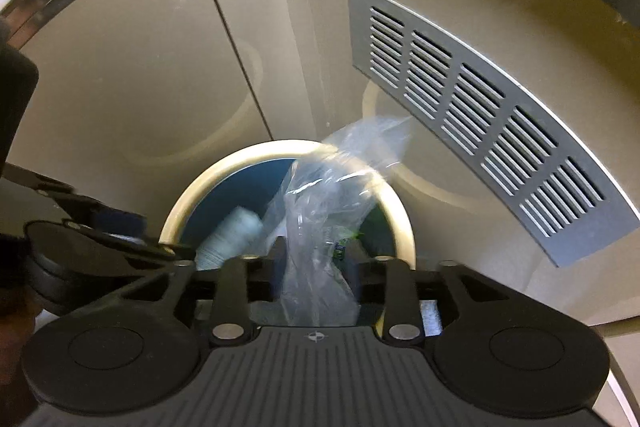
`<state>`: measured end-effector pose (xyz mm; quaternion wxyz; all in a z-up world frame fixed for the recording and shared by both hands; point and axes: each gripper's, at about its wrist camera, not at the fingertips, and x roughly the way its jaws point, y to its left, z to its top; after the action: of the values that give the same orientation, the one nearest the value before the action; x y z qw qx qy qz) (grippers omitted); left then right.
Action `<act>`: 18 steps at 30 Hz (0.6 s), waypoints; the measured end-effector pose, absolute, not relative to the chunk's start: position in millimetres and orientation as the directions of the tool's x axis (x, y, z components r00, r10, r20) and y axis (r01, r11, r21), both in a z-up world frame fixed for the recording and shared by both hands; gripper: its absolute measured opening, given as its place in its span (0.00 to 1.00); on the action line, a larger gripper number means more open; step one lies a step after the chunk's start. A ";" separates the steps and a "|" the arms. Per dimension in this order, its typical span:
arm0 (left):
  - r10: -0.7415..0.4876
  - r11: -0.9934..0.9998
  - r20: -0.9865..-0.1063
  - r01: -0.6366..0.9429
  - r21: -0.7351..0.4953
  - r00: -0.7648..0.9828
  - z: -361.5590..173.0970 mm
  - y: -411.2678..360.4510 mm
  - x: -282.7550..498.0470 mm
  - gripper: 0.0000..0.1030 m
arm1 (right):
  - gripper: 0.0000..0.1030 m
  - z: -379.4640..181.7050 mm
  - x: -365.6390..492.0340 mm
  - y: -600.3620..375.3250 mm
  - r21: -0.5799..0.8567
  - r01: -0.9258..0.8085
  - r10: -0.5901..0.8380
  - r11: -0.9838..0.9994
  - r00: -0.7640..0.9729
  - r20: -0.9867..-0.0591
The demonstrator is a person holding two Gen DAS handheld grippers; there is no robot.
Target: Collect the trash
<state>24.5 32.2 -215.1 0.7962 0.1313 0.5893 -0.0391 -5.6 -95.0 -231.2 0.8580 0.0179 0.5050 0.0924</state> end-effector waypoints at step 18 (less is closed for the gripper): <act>0.135 0.970 -0.896 0.128 0.207 0.423 -125.5 54.8 -47.1 1.00 | 0.86 -161.1 -61.9 -110.1 0.191 -0.199 0.271 0.961 0.549 -0.791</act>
<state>-47.1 54.8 -125.5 0.8346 0.1228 0.5370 0.0022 -61.9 -110.1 -161.1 0.8791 0.0392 0.4559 0.1335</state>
